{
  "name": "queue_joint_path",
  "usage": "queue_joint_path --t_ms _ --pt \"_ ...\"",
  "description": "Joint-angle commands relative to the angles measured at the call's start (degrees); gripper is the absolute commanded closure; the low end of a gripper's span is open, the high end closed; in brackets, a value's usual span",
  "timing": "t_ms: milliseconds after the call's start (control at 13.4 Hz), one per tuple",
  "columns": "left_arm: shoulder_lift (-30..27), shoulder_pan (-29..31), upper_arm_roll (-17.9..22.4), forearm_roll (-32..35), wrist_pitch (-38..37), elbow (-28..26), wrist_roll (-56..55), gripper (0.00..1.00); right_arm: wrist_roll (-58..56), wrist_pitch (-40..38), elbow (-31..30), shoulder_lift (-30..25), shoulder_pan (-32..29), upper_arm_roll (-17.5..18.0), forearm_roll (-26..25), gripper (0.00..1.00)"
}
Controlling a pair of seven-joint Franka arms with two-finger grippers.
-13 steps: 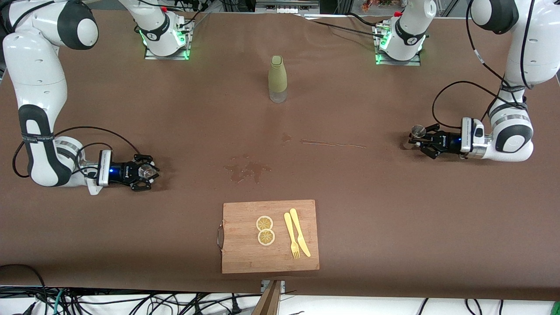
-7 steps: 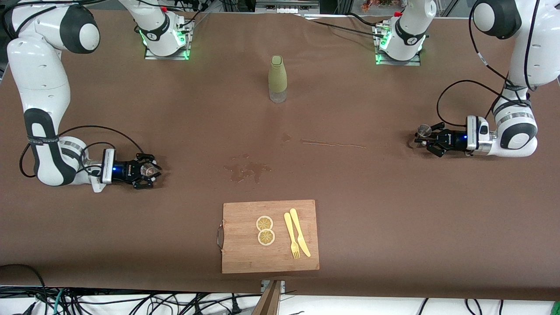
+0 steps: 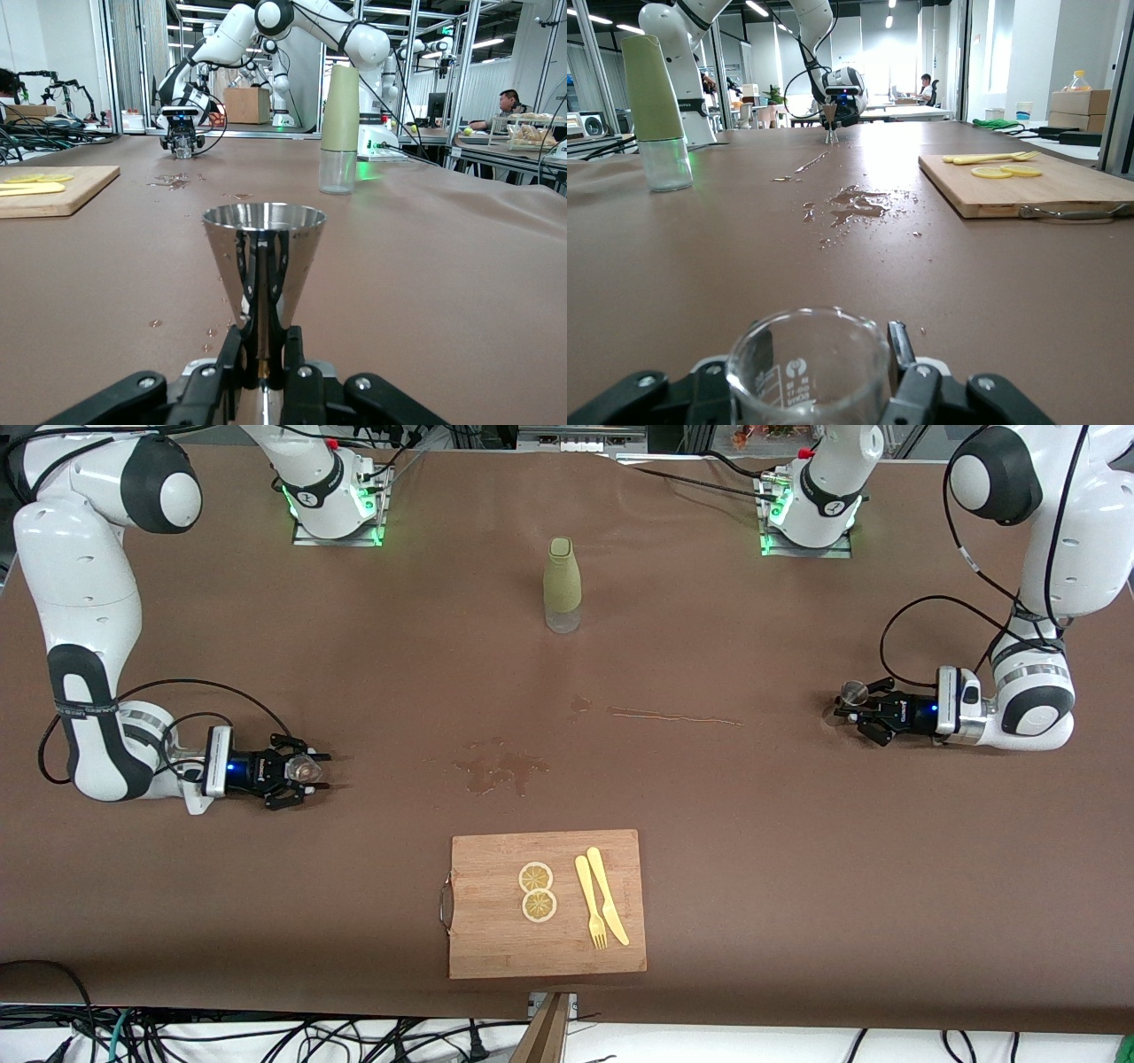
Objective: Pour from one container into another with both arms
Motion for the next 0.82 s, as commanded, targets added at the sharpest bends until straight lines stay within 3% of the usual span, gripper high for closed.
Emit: queue_joint_path --t_ms 0,75,224,523,747 --pt "2.9 -0.1 1.2 0.7 -1.3 0.9 17.6 1.0 -0.6 -0.4 -0.3 -0.2 -0.7 -0.2 -0.7 0.37" --pt "3.2 -0.2 1.2 0.9 -1.1 2.1 17.5 0.98 -0.6 -0.5 -0.3 -0.2 -0.8 -0.3 -0.7 0.36" --pt "4.0 -0.1 1.2 1.2 -1.0 3.7 17.4 0.0 -0.8 -0.5 -0.3 -0.2 -0.9 -0.3 -1.4 0.34" --pt "3.9 -0.1 1.9 1.4 0.6 7.5 10.7 0.0 -0.9 -0.1 0.0 0.1 -1.3 -0.8 -1.5 0.34" --pt "3.4 -0.5 4.2 4.8 4.5 12.5 -2.3 0.0 -1.0 -0.1 0.1 0.1 -1.3 -2.2 -2.1 0.34"
